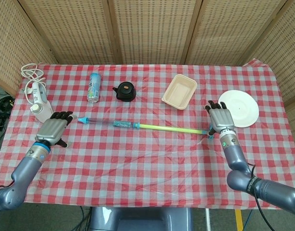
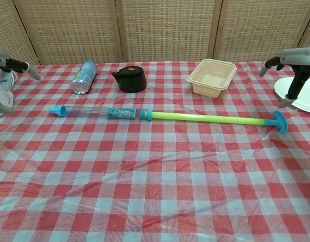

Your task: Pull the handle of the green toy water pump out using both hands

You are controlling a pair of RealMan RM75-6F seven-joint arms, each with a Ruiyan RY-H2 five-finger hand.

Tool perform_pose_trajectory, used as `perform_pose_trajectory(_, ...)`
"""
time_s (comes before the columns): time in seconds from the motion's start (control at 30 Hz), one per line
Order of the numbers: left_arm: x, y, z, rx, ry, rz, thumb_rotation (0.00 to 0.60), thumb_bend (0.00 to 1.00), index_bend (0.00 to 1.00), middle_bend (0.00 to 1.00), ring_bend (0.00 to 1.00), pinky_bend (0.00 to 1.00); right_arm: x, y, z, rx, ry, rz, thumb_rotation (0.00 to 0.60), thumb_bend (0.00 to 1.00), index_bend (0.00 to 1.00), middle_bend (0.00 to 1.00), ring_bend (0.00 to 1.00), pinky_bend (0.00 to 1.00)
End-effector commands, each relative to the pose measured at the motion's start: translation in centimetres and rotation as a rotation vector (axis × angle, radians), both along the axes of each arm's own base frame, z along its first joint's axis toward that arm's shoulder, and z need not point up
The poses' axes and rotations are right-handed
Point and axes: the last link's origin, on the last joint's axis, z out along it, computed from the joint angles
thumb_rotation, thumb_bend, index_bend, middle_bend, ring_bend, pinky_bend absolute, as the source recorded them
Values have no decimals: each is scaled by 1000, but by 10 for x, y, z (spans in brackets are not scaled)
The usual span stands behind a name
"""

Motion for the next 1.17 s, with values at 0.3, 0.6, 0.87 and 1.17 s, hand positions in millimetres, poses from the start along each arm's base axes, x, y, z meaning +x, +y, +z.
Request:
perform_pose_trajectory(0.3, -13, -28, 6, 114, -95, -75, 600, 218, 20, 0, 0, 0, -11, 30, 1, -13, -77, 19, 600, 217, 139, 0, 2, 0)
perform_pose_trajectory(0.6, -41, -72, 15, 317, -60, -165, 600, 178, 0, 0, 0, 0, -32, 91, 14, -102, -174, 169, 600, 181, 31, 0, 0, 0)
perform_pose_trajectory(0.87, -76, -119, 5, 351, -34, -123, 600, 172, 0, 0, 0, 0, -66, 145, 22, -168, -165, 212, 600, 134, 0, 0, 0, 0)
perform_pose_trajectory(1.17, -95, -144, 5, 396, -28, -116, 600, 171, 0, 0, 0, 0, -85, 178, 29, -213, -192, 231, 600, 127, 0, 0, 0, 0)
